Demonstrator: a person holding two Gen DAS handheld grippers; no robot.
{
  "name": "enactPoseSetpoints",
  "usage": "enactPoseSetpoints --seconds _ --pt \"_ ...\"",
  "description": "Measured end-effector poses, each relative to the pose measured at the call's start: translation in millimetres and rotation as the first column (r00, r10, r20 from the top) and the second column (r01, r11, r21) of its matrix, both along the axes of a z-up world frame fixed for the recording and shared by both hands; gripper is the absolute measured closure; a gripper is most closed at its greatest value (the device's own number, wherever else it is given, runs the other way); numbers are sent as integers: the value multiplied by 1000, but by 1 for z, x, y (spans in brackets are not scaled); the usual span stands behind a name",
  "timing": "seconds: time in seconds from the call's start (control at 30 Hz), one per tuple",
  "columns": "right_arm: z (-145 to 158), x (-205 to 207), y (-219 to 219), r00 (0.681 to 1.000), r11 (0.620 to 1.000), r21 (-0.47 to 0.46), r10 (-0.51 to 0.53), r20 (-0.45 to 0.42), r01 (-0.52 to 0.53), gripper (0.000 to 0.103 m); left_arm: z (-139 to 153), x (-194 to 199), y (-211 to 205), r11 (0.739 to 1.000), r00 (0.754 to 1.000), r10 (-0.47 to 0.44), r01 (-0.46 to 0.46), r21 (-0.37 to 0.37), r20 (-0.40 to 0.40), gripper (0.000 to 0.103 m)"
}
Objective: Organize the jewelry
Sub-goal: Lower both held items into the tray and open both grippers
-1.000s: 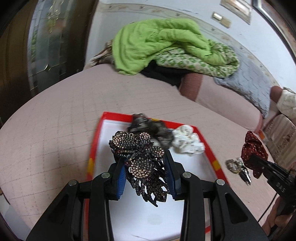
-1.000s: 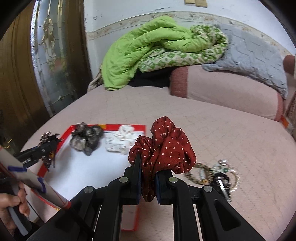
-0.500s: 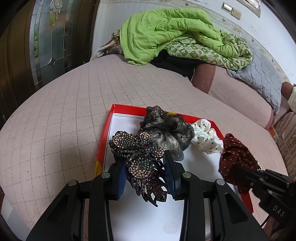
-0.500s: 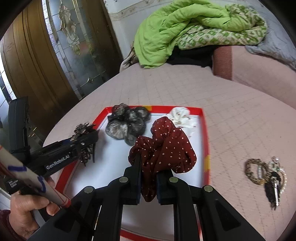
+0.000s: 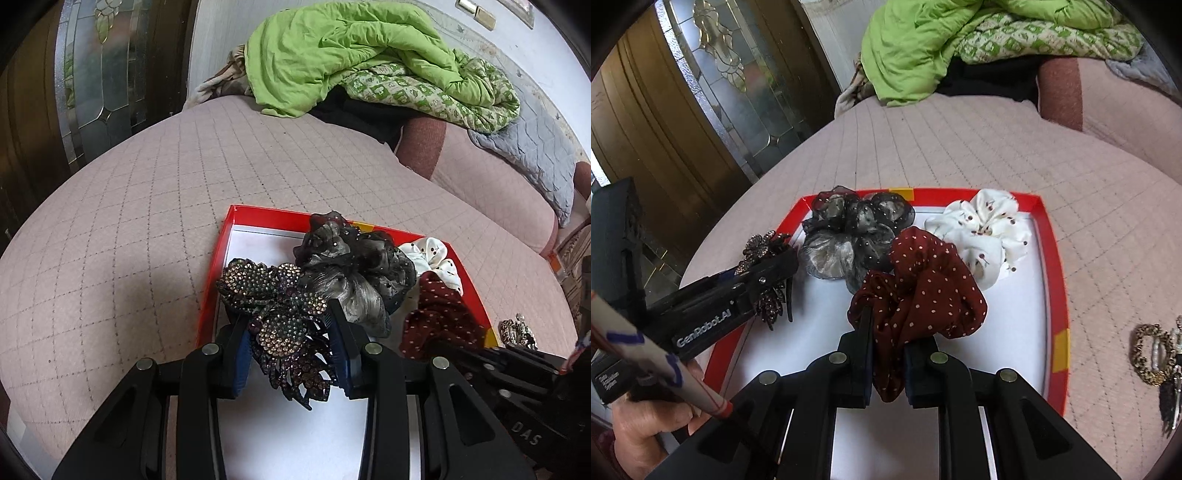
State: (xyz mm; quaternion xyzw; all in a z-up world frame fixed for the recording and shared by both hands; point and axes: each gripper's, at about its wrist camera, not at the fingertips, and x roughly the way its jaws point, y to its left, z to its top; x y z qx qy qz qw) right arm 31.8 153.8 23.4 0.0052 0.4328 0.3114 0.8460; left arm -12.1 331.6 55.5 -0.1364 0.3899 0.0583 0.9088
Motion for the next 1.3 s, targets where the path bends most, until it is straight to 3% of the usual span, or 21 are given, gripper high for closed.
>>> enactPoseSetpoints --seconds 0.33,0.43,0.5,1.0,1.3 --pt "-10 7 5 1000 1000 -20 -1 -27 1 85 -3 6 1 1000 1000 8 -8 -3 -18 65" --pt "-8 7 4 1000 1000 -19 1 -27 -2 73 -2 5 1 1000 1000 13 -13 0 -15 61" --pt "-6 6 3 1000 1000 -19 3 -24 -3 57 -1 4 1 1000 1000 15 -15 -4 -3 57" --pt "24 -10 -24 1000 999 41 -13 18 12 57 27 -9 -20 1000 988 2 -4 14 152 56" --pt "51 -18 -78 995 989 123 -92 42 86 57 46 -14 -58 997 966 -77 69 40 245 56"
